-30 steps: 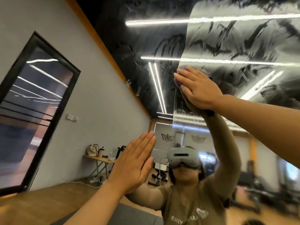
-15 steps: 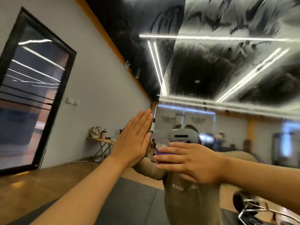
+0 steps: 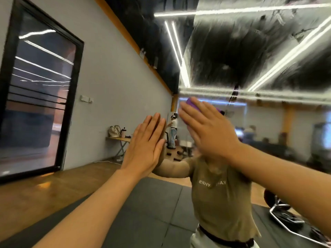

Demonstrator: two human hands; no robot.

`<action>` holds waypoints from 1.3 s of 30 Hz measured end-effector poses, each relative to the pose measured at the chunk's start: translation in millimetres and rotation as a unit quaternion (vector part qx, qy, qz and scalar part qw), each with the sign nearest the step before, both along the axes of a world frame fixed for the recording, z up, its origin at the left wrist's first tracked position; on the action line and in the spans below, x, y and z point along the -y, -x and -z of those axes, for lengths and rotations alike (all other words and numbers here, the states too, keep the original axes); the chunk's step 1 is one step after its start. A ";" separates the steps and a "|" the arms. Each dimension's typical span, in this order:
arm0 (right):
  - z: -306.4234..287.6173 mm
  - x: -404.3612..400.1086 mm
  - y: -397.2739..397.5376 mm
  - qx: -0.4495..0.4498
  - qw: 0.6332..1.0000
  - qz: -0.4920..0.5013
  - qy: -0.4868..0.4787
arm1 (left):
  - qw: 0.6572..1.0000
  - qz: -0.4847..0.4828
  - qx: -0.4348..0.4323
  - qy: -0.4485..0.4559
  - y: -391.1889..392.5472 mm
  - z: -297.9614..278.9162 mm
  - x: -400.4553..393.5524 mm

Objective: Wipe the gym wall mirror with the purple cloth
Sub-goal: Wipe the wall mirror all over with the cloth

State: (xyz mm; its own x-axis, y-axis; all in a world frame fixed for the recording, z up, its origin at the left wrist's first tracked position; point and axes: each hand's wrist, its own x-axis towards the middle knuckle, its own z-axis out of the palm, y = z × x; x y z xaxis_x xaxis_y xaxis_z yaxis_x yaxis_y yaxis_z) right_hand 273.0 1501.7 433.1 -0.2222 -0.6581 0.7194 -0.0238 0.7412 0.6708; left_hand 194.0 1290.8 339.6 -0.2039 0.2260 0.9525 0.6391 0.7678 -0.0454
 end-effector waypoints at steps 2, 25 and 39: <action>59.2 -5.5 -3.0 0.034 0.997 0.023 -0.071 | 1.000 -0.006 -0.002 0.005 -4.4 10.3 6.9; 0.7 -30.0 -17.0 -0.063 0.986 -0.031 0.150 | 0.999 -0.020 0.050 0.004 -23.3 74.6 -12.7; 219.7 -45.1 -23.5 0.149 0.944 0.084 -0.282 | 0.999 -0.024 0.040 0.007 -34.4 88.0 -21.8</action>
State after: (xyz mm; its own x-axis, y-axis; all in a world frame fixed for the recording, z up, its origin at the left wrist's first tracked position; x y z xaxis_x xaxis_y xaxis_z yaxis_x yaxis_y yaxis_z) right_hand 296.5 1546.8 213.4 -0.4942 -0.8558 0.1530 -0.1890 0.2776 0.9419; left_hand 228.3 1312.6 251.6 -0.2903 0.2273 0.9295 0.6031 0.7976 -0.0067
